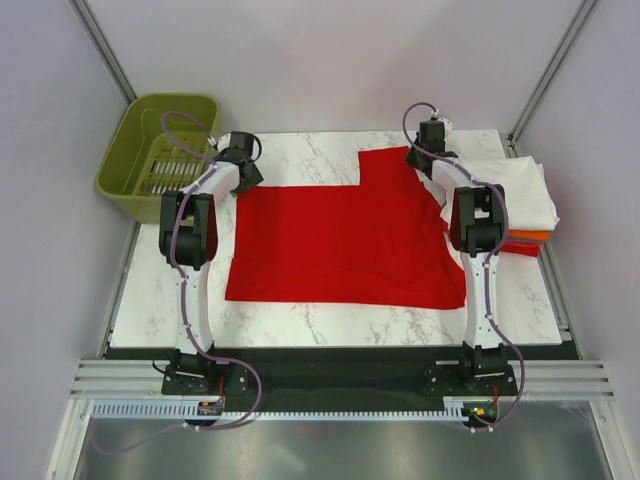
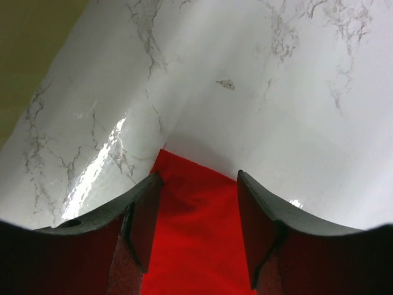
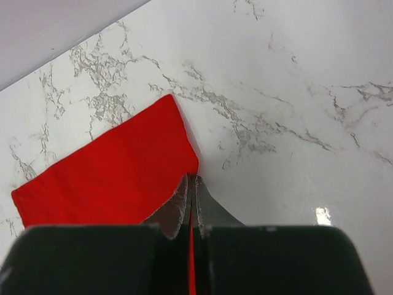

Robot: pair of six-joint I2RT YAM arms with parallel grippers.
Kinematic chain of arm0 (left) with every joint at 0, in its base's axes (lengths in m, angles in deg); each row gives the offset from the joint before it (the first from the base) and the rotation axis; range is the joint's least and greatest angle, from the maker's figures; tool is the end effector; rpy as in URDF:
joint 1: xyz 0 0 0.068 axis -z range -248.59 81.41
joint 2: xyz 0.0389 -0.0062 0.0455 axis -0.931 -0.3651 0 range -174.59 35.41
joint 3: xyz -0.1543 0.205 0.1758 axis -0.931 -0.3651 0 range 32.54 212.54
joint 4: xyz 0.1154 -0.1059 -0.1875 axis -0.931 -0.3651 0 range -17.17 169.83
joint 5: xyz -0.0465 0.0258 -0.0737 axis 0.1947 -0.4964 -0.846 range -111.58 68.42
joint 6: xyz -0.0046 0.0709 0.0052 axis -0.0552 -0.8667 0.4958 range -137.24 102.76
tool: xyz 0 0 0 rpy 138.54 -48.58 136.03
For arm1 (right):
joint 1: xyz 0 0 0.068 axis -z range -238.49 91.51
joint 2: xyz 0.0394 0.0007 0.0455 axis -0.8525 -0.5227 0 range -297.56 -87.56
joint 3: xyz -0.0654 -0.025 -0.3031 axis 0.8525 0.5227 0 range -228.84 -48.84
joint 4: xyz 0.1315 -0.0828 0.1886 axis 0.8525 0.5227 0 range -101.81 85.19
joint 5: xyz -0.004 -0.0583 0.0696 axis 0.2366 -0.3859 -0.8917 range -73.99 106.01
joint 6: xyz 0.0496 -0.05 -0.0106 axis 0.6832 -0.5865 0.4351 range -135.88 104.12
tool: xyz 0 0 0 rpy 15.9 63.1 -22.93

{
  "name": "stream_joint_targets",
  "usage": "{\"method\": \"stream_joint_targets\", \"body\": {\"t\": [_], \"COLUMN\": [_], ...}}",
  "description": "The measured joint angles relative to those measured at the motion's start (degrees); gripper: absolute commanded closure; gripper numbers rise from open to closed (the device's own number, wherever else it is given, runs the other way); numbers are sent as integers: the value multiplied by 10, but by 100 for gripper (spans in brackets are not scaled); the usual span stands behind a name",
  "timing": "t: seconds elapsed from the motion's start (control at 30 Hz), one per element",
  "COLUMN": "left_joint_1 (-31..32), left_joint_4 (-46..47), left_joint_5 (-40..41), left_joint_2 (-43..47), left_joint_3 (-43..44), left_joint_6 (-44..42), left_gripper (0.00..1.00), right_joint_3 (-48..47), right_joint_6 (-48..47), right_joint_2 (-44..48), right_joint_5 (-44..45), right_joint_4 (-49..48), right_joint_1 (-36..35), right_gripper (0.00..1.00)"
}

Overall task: Fold and stack the t-shirts
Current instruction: Fold the tshirt

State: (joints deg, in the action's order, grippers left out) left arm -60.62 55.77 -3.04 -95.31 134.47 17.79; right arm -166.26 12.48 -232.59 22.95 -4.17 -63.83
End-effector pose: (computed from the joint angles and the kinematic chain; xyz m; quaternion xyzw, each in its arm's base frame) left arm 0.5212 -0.0540 0.1836 -0.2688 0.8976 0.0269 0.3485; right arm 0.6032 0.0494 0.1593 0.2041 0.8630 0.0817 0.4549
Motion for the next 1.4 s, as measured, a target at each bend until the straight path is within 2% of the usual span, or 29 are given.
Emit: {"method": "stream_joint_targets", "body": {"t": [0.3, 0.4, 0.5, 0.53, 0.8, 1.1, 1.23, 1.4], "left_joint_1": [-4, -6, -6, -6, -6, 1, 10, 26], "left_joint_4": [-48, -53, -59, -60, -61, -59, -48, -5], "left_joint_5": [-24, -34, -42, -44, -50, -17, 3, 23], "left_joint_2": [-17, -19, -19, -20, -20, -20, -19, 12], "left_joint_3": [40, 46, 47, 47, 50, 50, 47, -9], "left_joint_6": [3, 3, 4, 4, 4, -21, -44, -71], "left_gripper": [59, 62, 82, 98, 98, 98, 98, 98], "right_joint_3": [24, 51, 72, 74, 75, 78, 100, 146], "right_joint_6": [7, 10, 12, 14, 14, 7, 0, -9], "right_joint_2": [12, 27, 40, 41, 42, 49, 76, 141], "right_joint_5": [-8, -9, -9, -9, -12, -46, -65, -73], "right_joint_4": [-15, -24, -28, -28, -29, -29, -30, -32], "right_joint_1": [2, 3, 3, 3, 3, 4, 6, 10], "right_gripper": [100, 100, 100, 100, 100, 100, 100, 100]}}
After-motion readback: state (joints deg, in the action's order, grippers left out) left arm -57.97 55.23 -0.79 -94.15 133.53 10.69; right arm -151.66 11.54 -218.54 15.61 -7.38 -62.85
